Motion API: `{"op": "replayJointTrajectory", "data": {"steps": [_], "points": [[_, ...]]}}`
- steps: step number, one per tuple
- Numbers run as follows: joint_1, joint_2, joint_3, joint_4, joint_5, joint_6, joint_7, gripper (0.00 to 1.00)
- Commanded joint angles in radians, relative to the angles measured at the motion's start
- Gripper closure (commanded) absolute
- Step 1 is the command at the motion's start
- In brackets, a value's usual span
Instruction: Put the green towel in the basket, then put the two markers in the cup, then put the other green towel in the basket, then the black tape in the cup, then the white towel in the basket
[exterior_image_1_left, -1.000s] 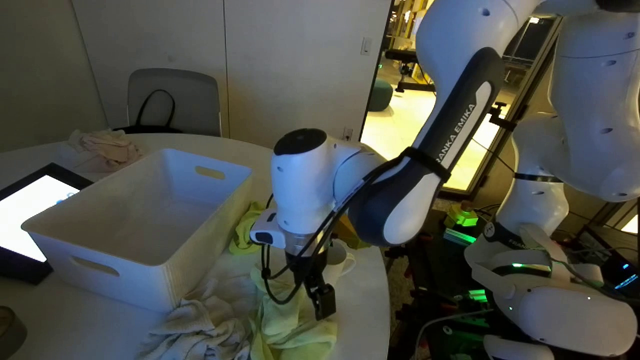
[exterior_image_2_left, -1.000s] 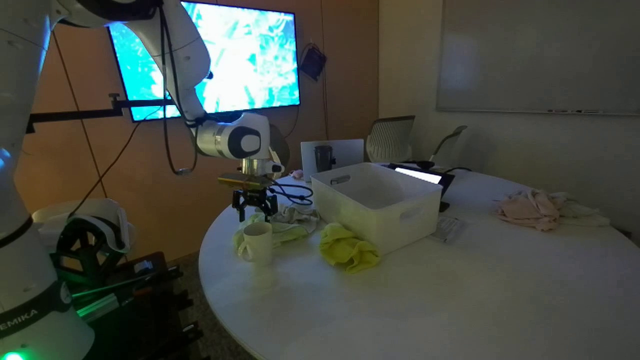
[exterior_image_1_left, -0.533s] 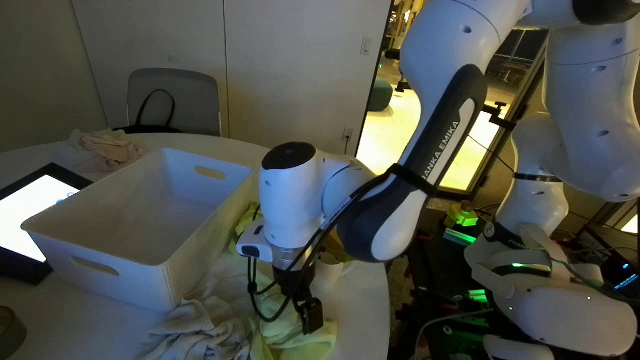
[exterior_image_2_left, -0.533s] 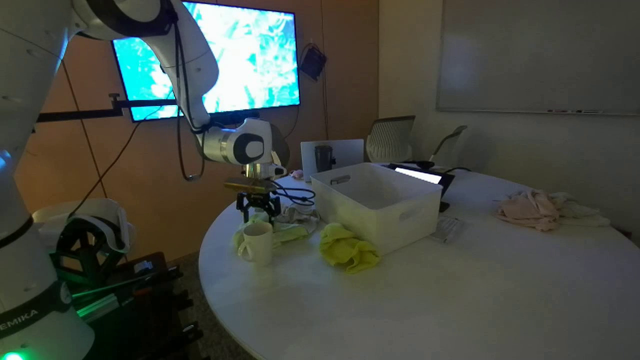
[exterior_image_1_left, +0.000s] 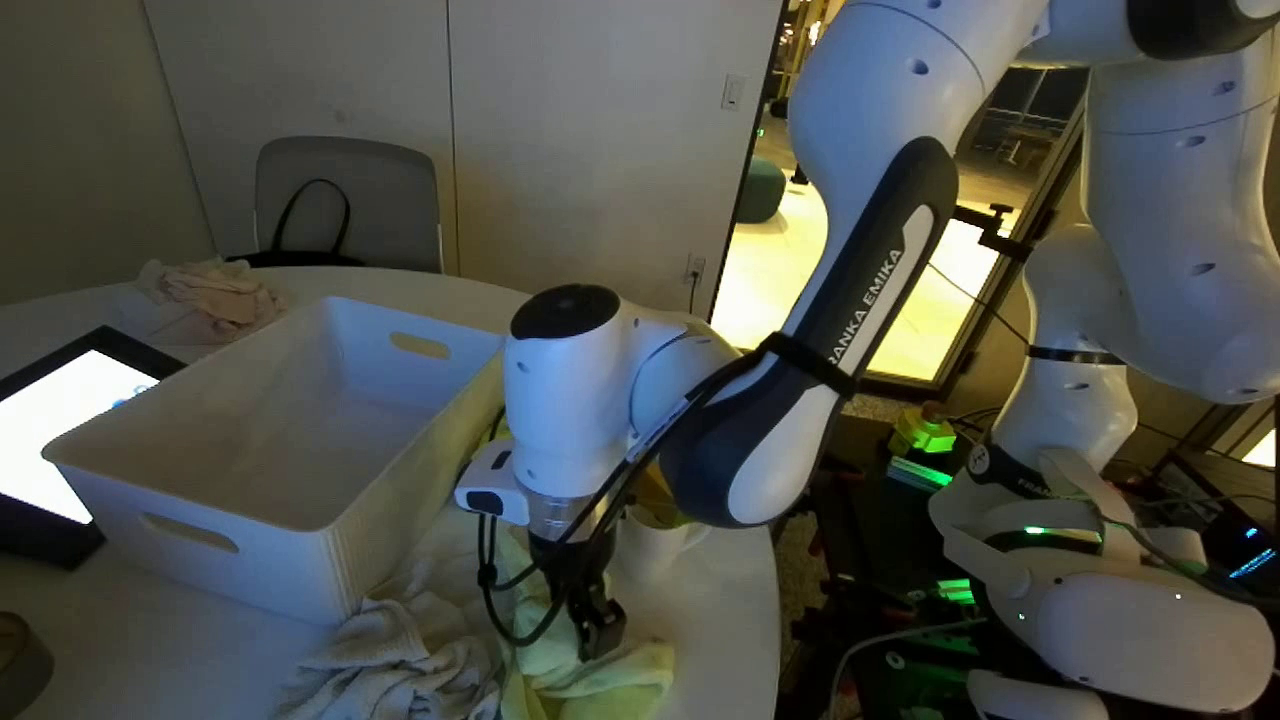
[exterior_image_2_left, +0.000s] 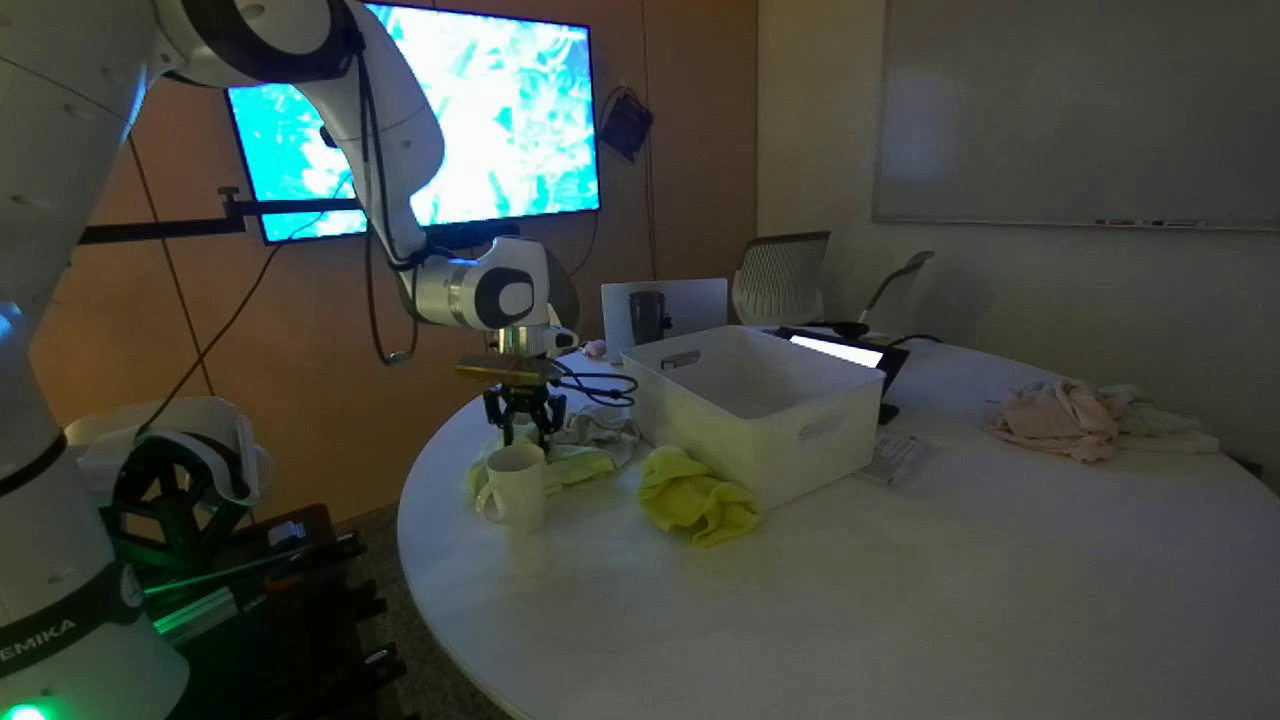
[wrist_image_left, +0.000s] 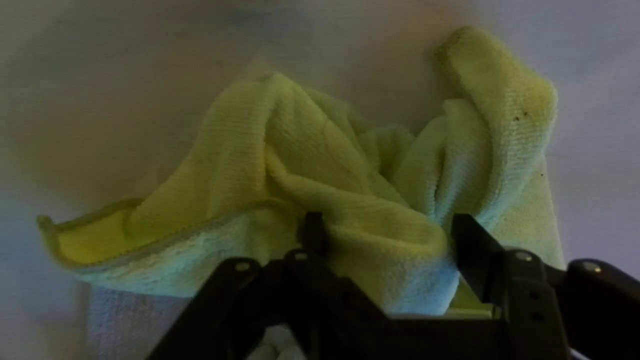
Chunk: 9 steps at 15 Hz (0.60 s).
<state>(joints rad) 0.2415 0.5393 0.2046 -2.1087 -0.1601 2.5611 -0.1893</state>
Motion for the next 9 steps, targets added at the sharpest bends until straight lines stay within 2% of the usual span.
{"op": "replayJointTrajectory", "data": {"steps": [1,5,7,9], "points": [[0.013,-0.011,-0.012,0.025,-0.024,-0.013,0.011,0.64],[0.008,-0.021,-0.018,0.039,-0.025,-0.011,0.019,0.93],[0.006,-0.032,-0.024,0.044,-0.027,-0.017,0.021,0.97],[0.005,-0.040,-0.031,0.048,-0.026,-0.011,0.032,0.97]]}}
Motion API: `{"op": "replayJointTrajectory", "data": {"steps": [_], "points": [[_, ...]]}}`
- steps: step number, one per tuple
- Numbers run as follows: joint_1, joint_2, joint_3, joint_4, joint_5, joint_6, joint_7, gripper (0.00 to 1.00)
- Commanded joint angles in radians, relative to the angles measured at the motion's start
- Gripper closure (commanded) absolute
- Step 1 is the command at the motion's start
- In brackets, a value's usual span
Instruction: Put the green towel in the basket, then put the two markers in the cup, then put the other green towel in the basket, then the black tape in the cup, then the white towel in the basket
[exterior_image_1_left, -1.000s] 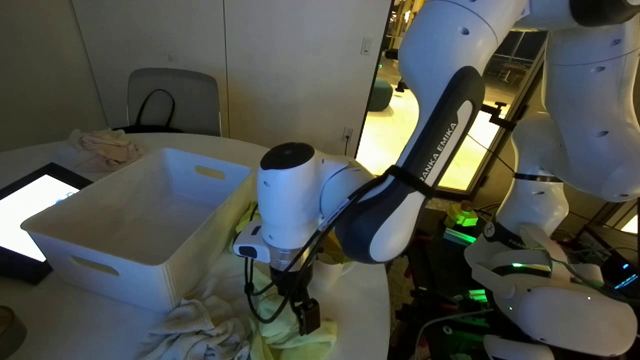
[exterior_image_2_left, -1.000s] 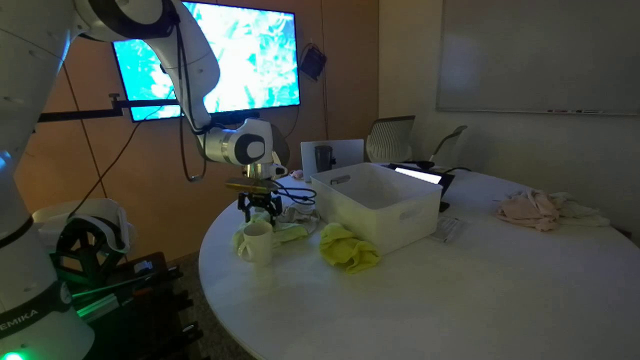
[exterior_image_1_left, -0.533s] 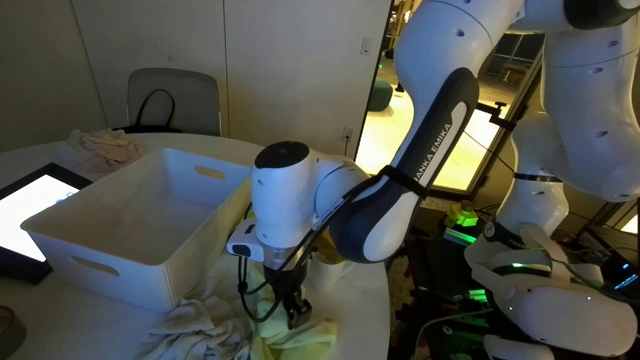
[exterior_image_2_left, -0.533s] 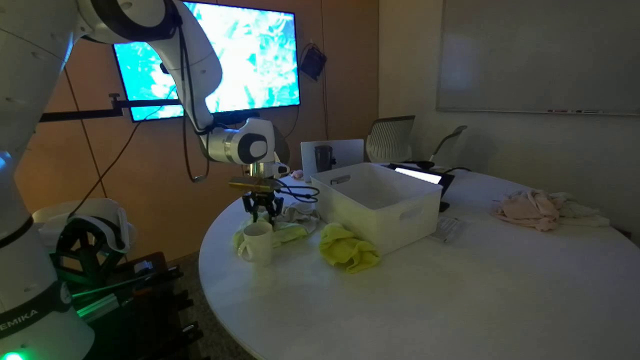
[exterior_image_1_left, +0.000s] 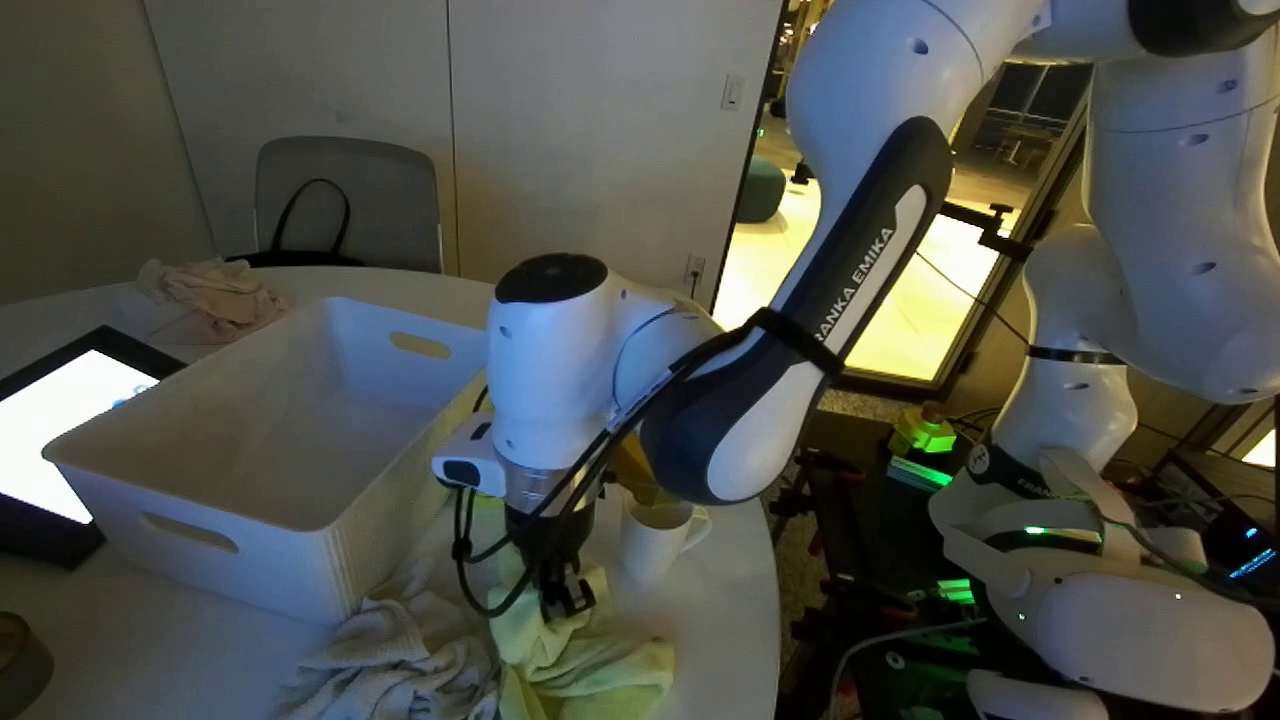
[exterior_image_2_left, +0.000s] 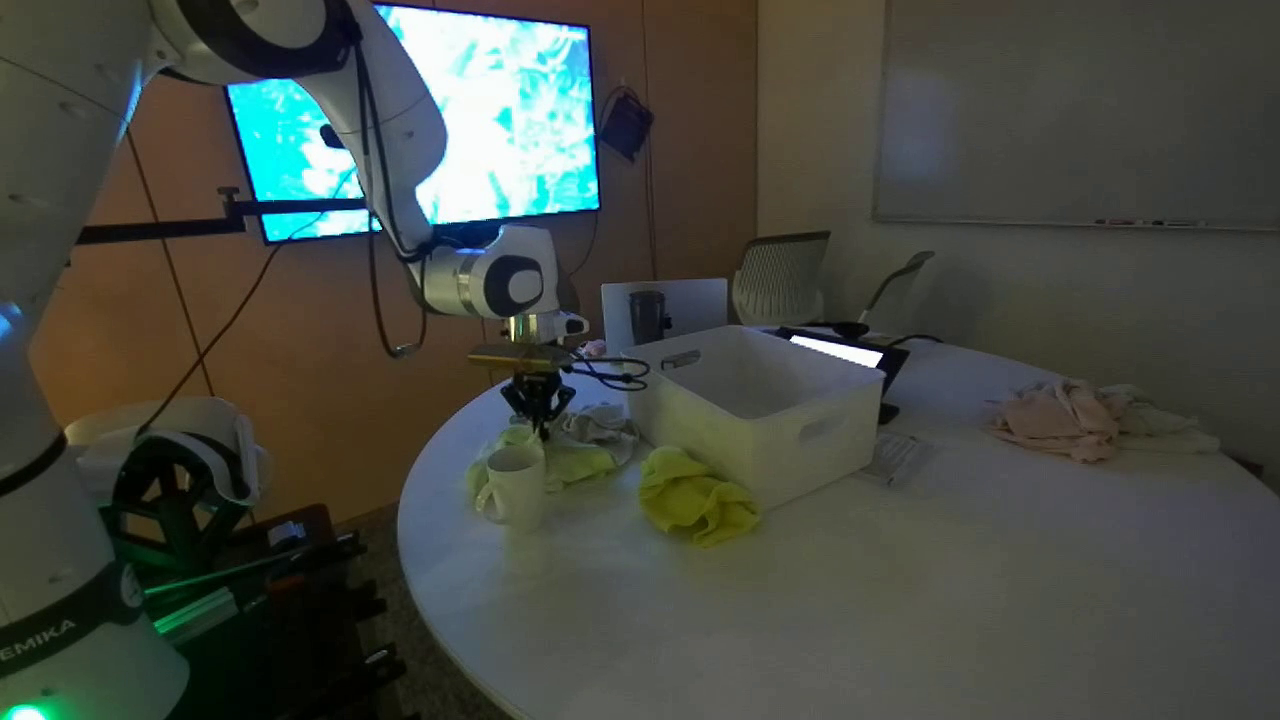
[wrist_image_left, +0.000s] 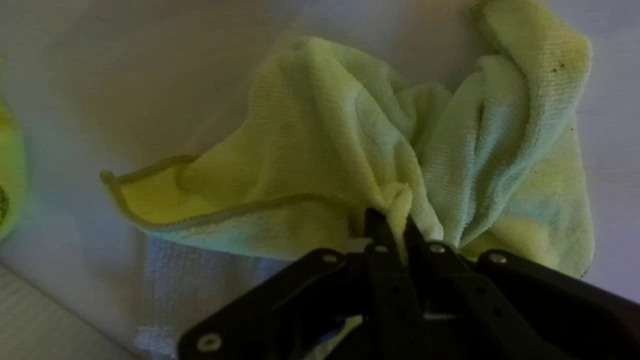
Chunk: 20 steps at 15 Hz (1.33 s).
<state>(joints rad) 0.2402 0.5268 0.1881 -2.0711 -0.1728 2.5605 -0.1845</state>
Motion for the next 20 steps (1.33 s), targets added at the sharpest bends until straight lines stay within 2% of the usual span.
{"op": "replayJointTrajectory", "data": {"steps": [1,9,14,18,20], "points": [[0.008,-0.034,-0.020,0.010,-0.016,-0.006,0.037,0.95],[0.008,-0.273,-0.083,-0.023,-0.035,-0.004,0.202,0.95],[-0.008,-0.423,-0.110,-0.025,-0.087,-0.031,0.328,0.96],[-0.042,-0.546,-0.089,-0.044,-0.045,-0.154,0.298,0.97],[-0.054,-0.599,-0.083,-0.037,0.002,-0.270,0.264,0.97]]}}
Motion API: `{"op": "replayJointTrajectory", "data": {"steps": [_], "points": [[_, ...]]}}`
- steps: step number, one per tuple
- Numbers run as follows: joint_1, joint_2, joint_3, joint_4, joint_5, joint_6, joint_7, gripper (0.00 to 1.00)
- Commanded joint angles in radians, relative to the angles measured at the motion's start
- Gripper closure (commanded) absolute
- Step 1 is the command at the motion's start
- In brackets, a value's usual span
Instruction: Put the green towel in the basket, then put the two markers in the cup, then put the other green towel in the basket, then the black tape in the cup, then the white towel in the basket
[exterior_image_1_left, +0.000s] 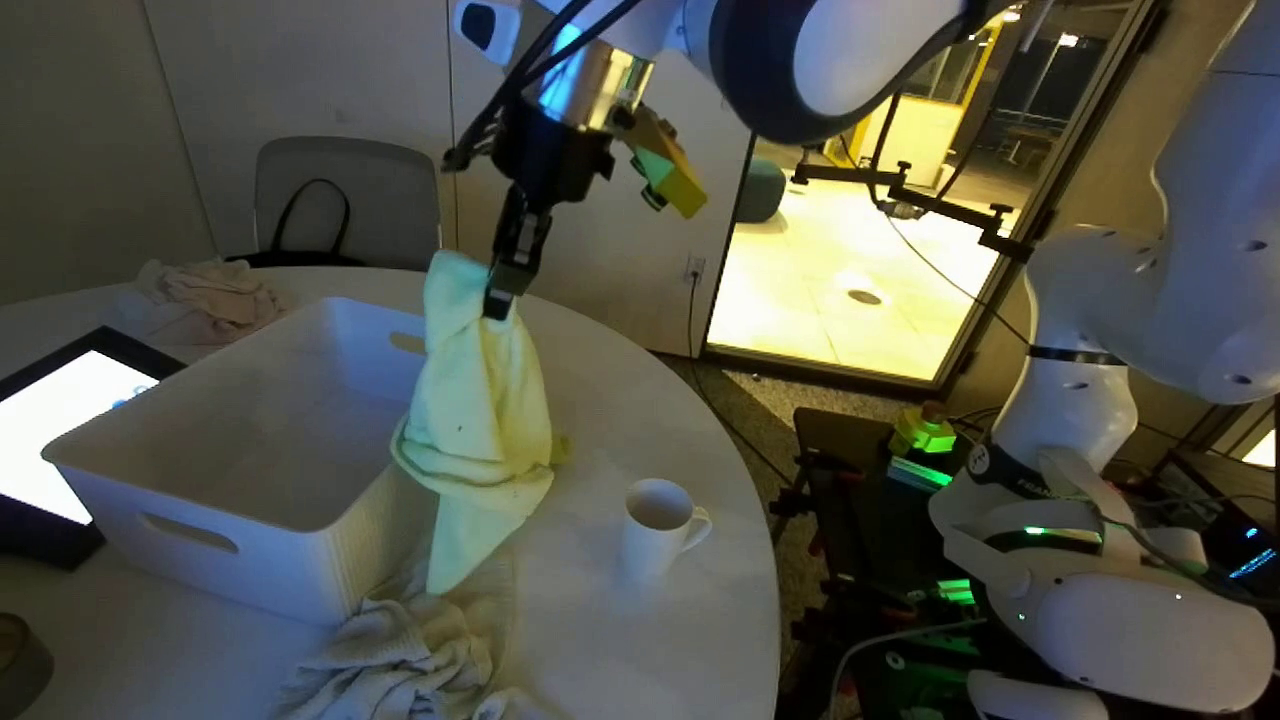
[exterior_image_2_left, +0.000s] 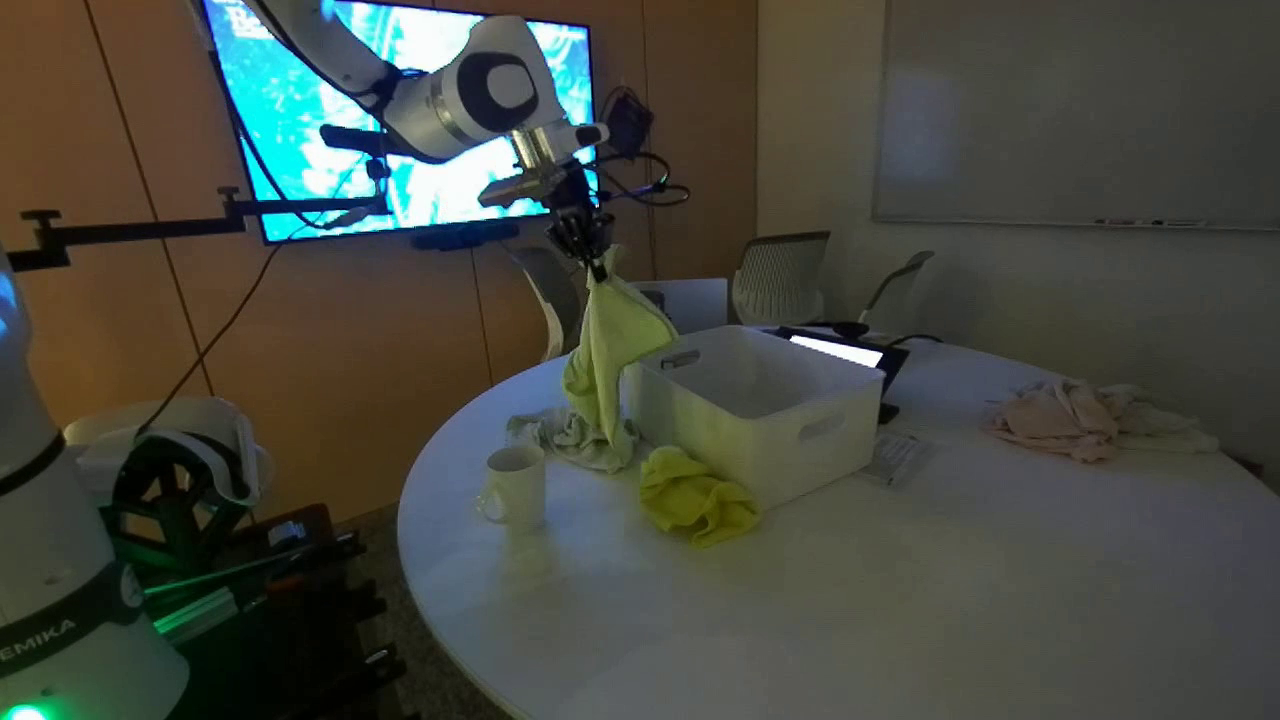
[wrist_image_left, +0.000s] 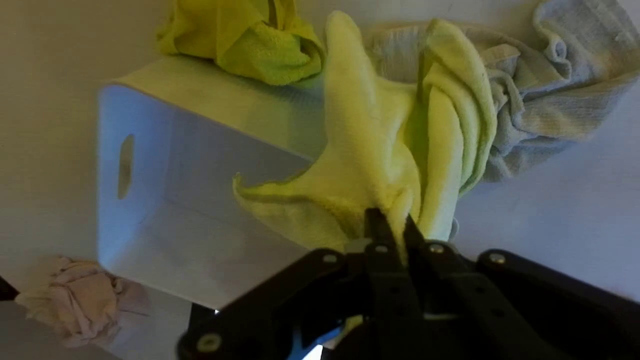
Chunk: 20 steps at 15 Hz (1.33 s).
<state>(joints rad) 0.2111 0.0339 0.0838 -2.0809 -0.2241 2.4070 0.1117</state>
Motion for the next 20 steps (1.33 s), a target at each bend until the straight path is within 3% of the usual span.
{"op": "replayJointTrajectory", "data": {"steps": [1,3,5,7,15,20], "points": [[-0.029,-0.128,0.023,-0.017,0.077,-0.195,-0.056,0.97],[-0.036,-0.171,0.029,-0.014,0.068,-0.285,0.030,0.97],[-0.046,-0.173,0.024,0.021,0.102,-0.399,0.000,0.97],[-0.057,-0.188,0.024,0.022,0.106,-0.420,0.025,0.97],[-0.066,-0.166,0.049,0.042,0.083,-0.330,0.137,0.97],[-0.081,-0.059,0.038,0.135,0.088,-0.237,0.161,0.97]]}}
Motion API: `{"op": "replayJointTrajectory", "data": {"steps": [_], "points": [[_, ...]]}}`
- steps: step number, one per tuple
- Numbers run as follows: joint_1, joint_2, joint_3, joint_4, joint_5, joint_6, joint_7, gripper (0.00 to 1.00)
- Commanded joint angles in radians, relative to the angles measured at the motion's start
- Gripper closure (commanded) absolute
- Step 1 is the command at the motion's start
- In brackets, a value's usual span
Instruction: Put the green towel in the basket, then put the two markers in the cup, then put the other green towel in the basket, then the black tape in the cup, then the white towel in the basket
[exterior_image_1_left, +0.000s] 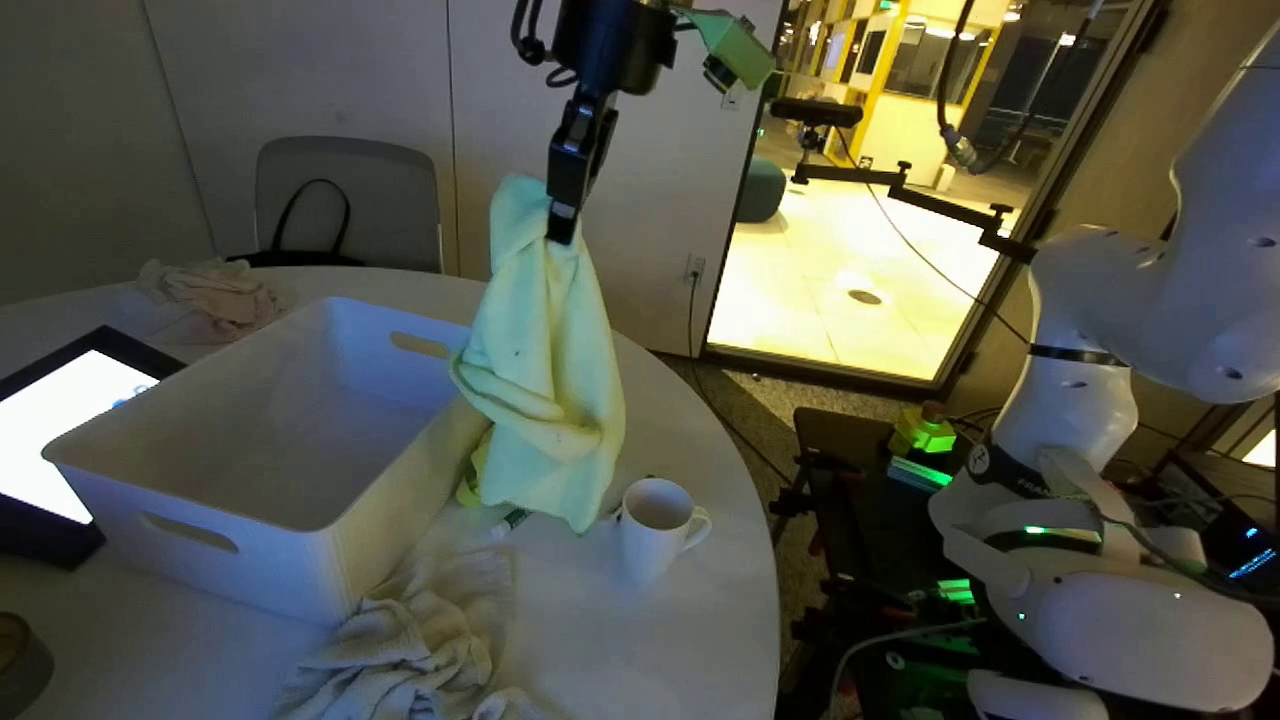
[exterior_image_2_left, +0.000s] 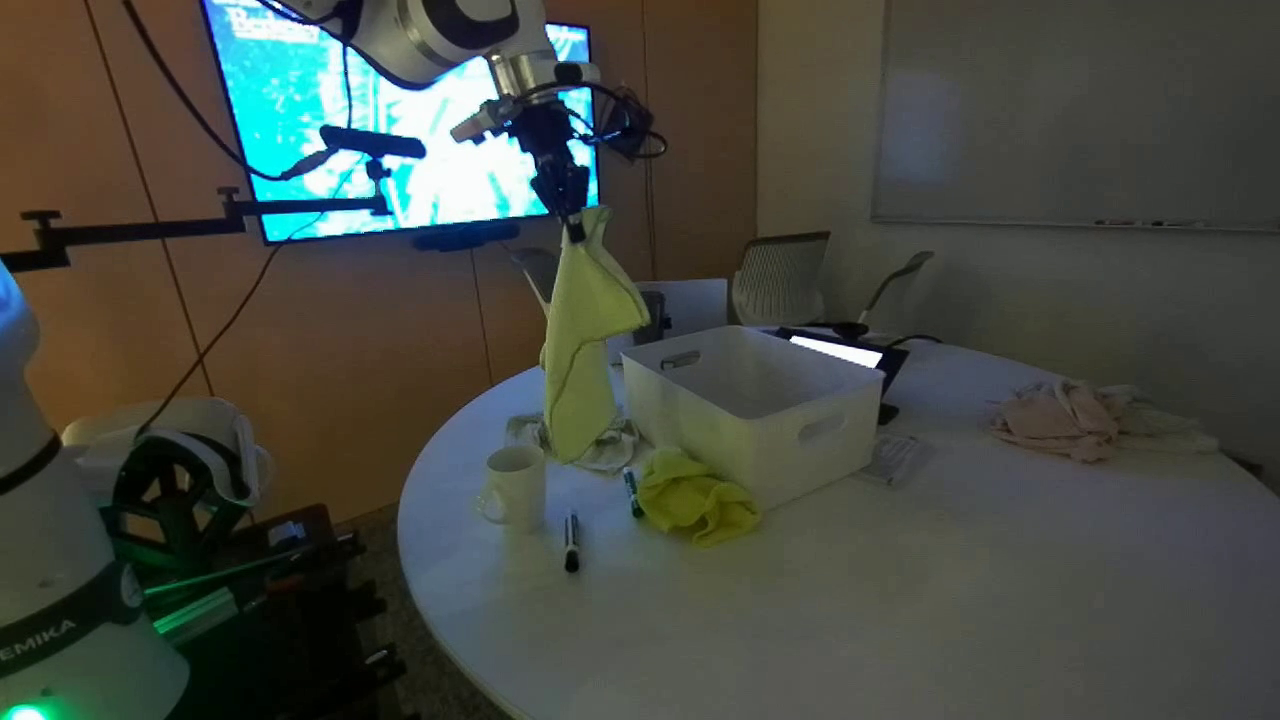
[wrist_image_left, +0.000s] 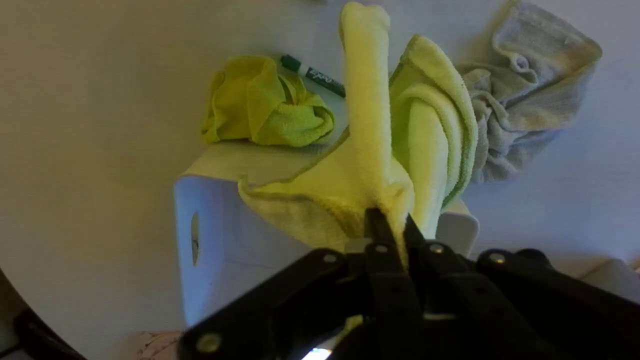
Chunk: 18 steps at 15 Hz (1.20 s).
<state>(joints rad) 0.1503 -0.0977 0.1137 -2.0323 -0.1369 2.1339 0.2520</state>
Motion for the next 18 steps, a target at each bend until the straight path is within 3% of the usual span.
{"op": "replayJointTrajectory", "data": {"steps": [1,8,12,18], "points": [[-0.023,0.091,0.006,0.104,-0.001,0.054,0.021,0.97],[-0.035,0.225,-0.017,0.246,0.042,0.224,0.040,0.97],[-0.039,0.285,-0.031,0.306,0.118,0.380,0.074,0.97],[-0.037,0.383,-0.074,0.390,0.187,0.580,0.202,0.97]]}}
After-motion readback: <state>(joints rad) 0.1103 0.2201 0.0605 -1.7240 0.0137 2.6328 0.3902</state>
